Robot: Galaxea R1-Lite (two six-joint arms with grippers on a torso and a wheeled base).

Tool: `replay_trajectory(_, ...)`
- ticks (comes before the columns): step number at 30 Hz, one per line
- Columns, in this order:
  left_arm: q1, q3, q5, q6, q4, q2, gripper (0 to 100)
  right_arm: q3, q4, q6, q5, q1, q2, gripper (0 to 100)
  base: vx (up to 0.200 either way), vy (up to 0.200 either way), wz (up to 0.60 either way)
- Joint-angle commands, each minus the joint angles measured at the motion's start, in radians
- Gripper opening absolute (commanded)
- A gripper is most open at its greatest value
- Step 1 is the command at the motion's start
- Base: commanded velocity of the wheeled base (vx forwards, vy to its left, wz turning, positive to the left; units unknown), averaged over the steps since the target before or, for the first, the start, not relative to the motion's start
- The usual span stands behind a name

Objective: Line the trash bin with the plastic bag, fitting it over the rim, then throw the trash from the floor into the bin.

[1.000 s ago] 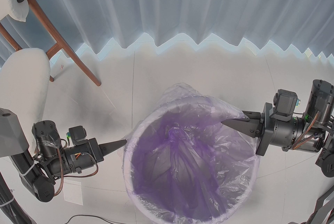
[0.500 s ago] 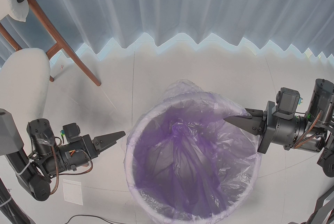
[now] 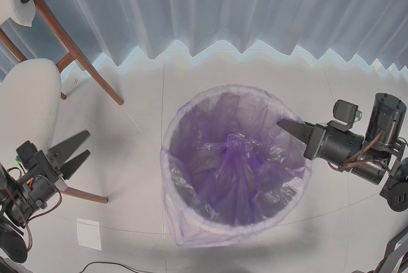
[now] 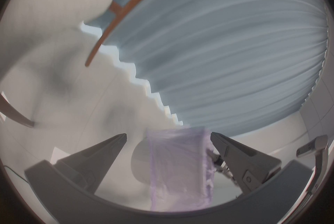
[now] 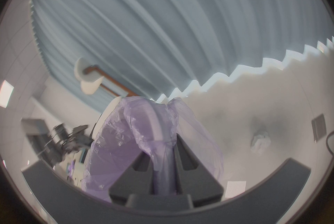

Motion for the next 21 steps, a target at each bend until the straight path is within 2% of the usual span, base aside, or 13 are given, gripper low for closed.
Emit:
replay_trajectory(1, -0.005, 0.036, 0.166, -0.06, 0.035, -0.257, 100, -0.15, 0.002, 0.117, -0.153, 0.002, 0.189, 0, 0.0, 0.0, 0.0)
replay_trajectory(2, -0.005, 0.036, 0.204, -0.051, 0.054, -0.277, 100, -0.185, 0.002, 0.124, -0.19, 0.0, 0.23, 0, 0.0, 0.0, 0.0)
replay_trajectory(4, -0.005, 0.036, 0.213, -0.046, 0.061, -0.282, 100, -0.196, 0.002, 0.126, -0.202, 0.0, 0.243, 0, 0.0, 0.0, 0.0)
replay_trajectory(5, -0.008, 0.036, 0.296, 0.031, 0.149, -0.332, 100, -0.297, -0.005, 0.141, -0.293, -0.001, 0.362, 0, 0.0, 0.0, 0.0)
replay_trajectory(7, -0.01, 0.036, 0.319, 0.097, 0.227, -0.38, 100, -0.366, -0.005, 0.152, -0.327, -0.001, 0.435, 0, 0.0, 0.0, 0.0)
replay_trajectory(11, -0.027, 0.036, 0.318, 0.179, 0.376, -0.53, 100, -0.513, -0.002, 0.192, -0.342, -0.003, 0.571, 0, 0.0, 0.0, 0.0)
replay_trajectory(15, -0.005, 0.036, 0.327, 0.199, 0.414, -0.575, 100, -0.625, -0.008, 0.195, -0.382, -0.013, 0.686, 0, 0.0, 0.0, 0.0)
replay_trajectory(18, 0.041, 0.036, 0.341, 0.215, 0.448, -0.628, 100, -0.752, -0.012, 0.194, -0.396, -0.03, 0.784, 0, 0.0, 0.0, 0.0)
replay_trajectory(21, 0.077, 0.036, 0.371, 0.244, 0.557, -0.688, 100, -0.821, -0.012, 0.195, -0.394, -0.035, 0.838, 0, 0.0, 0.0, 0.0)
